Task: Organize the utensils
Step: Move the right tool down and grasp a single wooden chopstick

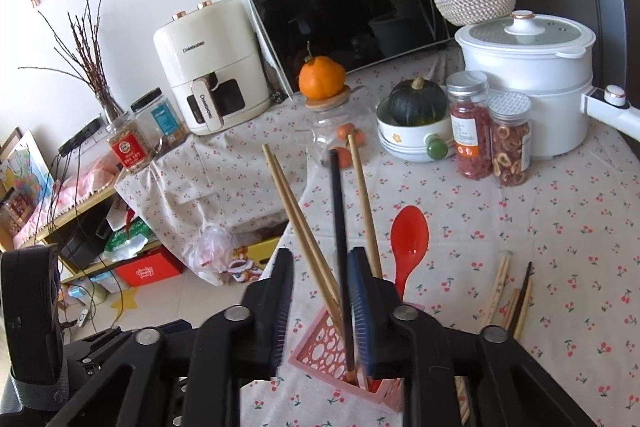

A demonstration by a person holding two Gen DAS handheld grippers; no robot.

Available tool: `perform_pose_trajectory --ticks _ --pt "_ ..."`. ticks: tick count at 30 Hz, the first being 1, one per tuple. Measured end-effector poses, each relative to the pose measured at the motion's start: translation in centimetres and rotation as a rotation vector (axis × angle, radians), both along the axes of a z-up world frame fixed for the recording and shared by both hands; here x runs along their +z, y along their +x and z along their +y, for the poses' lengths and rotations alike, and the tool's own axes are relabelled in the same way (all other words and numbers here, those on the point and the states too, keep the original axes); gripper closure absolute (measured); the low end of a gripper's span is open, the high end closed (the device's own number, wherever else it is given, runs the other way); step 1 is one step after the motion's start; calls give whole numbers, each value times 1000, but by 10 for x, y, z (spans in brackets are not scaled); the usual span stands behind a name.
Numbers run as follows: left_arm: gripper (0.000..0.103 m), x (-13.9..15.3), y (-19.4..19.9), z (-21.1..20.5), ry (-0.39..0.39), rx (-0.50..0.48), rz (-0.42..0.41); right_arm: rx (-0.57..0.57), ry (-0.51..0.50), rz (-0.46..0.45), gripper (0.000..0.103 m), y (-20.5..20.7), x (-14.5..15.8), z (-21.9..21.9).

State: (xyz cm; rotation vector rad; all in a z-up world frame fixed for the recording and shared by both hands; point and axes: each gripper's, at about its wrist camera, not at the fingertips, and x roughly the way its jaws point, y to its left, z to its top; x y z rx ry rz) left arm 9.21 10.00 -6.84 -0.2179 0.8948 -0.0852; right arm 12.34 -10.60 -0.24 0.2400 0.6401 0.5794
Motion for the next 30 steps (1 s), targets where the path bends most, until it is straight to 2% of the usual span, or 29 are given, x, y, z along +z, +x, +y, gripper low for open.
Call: perform_pose_trajectory --ticks 6,9,13,16,19,21,30 --pt "10 -1 -1 -7 4 -8 4 -84 21 -30 26 -7 12 -35" --pt "10 -2 -2 -11 -1 -12 7 -121 17 -42 17 -11 15 -55" --pt "10 -5 -3 -15 -4 -10 11 -172 -13 -51 11 -16 12 -79" --pt "10 -8 -5 -18 2 -1 2 -211 -54 -37 7 -15 -1 -93" --pt "10 -11 -11 -19 14 39 -69 -262 -139 -9 6 -7 -23 -100" --pt "10 -19 -13 -22 25 48 -86 -284 -199 20 6 1 -40 -102" --pt "10 -58 -8 -28 2 14 3 -292 -347 179 6 39 -117 -96"
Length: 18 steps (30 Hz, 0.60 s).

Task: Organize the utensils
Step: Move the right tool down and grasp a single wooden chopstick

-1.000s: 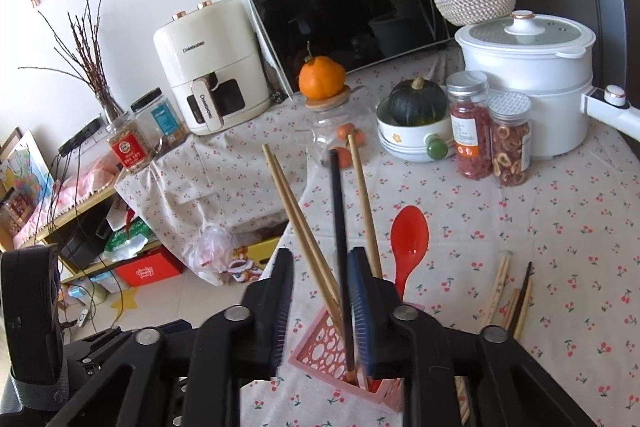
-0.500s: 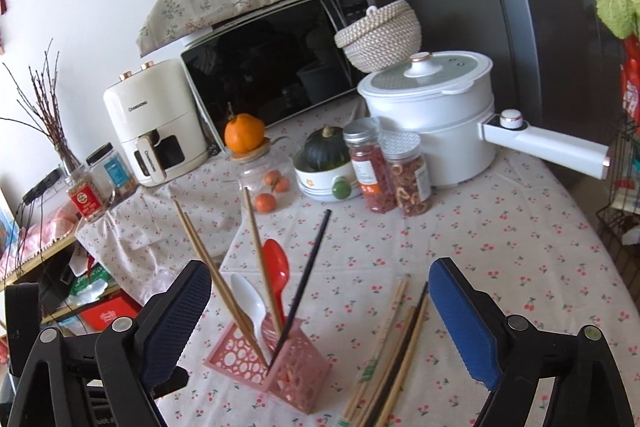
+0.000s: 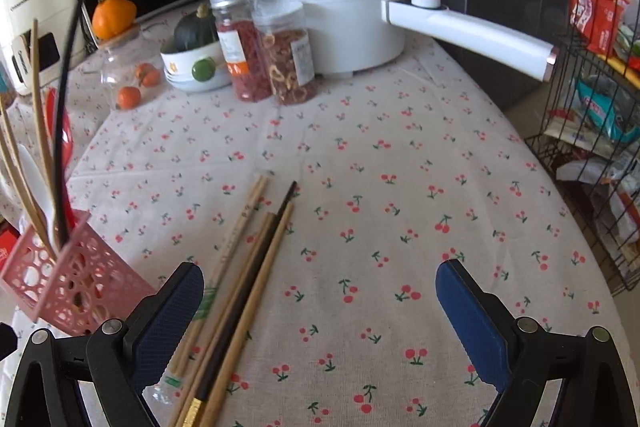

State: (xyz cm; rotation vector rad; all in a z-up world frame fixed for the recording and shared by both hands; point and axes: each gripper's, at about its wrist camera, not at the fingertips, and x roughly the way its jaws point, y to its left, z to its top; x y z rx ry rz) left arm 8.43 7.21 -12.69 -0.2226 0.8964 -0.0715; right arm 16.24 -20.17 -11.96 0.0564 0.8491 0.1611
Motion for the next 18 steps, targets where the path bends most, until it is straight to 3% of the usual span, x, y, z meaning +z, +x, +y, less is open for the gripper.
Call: perform_pose_trajectory --ticks 8,18 --pt "10 -12 -1 2 4 -9 33 43 -118 97 6 18 -41 23" --pt "10 -1 -10 -10 31 -60 8 26 -127 151 6 29 -56 24"
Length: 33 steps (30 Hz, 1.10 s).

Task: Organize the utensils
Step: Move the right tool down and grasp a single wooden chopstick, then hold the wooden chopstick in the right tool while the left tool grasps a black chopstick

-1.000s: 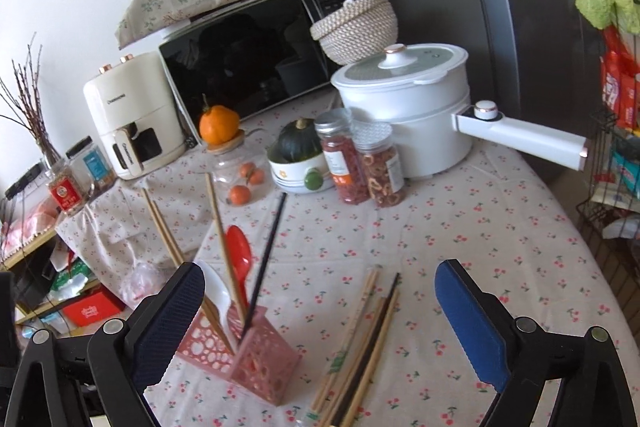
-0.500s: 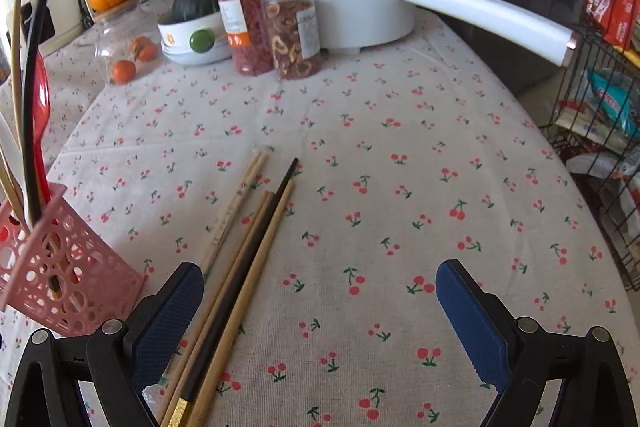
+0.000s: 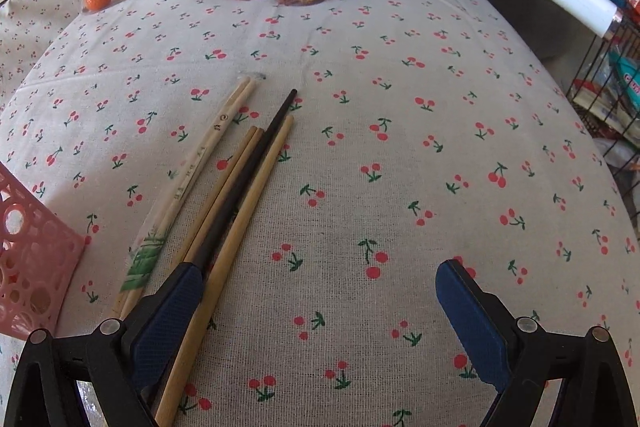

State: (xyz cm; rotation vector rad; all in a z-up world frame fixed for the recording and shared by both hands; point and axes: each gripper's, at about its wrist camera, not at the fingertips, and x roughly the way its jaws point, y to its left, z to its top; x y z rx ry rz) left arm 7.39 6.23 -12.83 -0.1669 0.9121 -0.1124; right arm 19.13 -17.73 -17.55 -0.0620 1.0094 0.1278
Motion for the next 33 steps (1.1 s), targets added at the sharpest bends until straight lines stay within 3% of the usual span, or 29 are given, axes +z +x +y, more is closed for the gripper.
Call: perform_pose_trajectory --ticks 7,13,15,18,22,25,27,33 --pt "10 2 -6 -13 60 -50 -15 -17 -2 45 8 1 -4 -5" --pt "10 4 -8 -31 69 -111 11 10 33 56 55 -6 4 -2" --pt "10 6 -9 -40 68 -134 11 11 39 72 78 -7 6 -7" --pt "10 8 -12 -55 69 -170 9 -6 92 121 95 -6 7 -23" --pt "13 7 -15 -82 68 -219 5 -61 154 167 98 -9 10 -48" --pt "37 0 -10 -107 69 -262 33 -88 201 144 98 -14 23 -68" --pt "65 -6 0 -122 56 -279 58 -104 230 123 98 -18 32 -83" --pt "74 -23 34 -158 86 -262 88 -145 338 136 98 -27 41 -122"
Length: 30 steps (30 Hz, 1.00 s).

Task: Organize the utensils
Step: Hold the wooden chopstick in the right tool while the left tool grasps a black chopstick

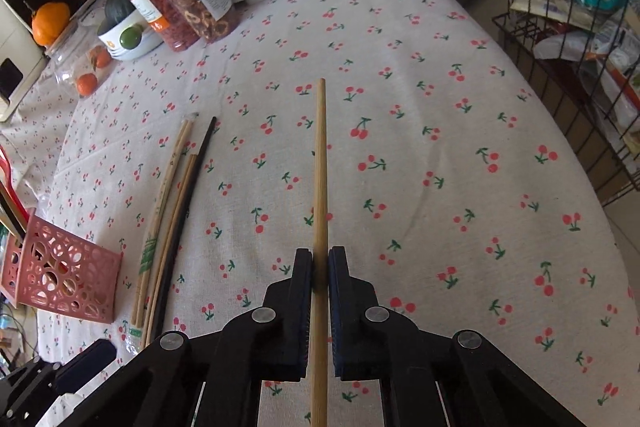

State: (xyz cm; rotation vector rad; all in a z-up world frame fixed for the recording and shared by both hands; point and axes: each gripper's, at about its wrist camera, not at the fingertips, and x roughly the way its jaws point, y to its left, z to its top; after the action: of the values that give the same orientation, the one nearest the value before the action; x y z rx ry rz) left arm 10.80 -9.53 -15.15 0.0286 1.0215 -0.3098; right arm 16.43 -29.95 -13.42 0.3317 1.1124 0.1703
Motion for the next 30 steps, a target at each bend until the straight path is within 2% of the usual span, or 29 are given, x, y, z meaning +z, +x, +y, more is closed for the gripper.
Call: perform_pose_trajectory --ticks 6,13,19,22,24,27,30 --pt "78 -15 42 -15 12 69 -21 -7 76 18 98 -2 2 -17" --pt "78 -27 69 -26 95 99 -16 -1 132 25 98 1 3 -19" --pt "78 -26 78 -24 87 129 -12 6 147 32 98 2 2 -20" --pt "78 -25 74 -28 83 107 -5 3 152 31 98 2 3 -21" --pt "78 -29 73 -32 69 94 37 -1 156 31 98 2 3 -23" --pt "78 -29 71 -34 102 111 7 -7 159 33 98 1 3 -24" --pt "78 -26 70 -34 85 118 -10 -9 161 33 98 1 3 -25"
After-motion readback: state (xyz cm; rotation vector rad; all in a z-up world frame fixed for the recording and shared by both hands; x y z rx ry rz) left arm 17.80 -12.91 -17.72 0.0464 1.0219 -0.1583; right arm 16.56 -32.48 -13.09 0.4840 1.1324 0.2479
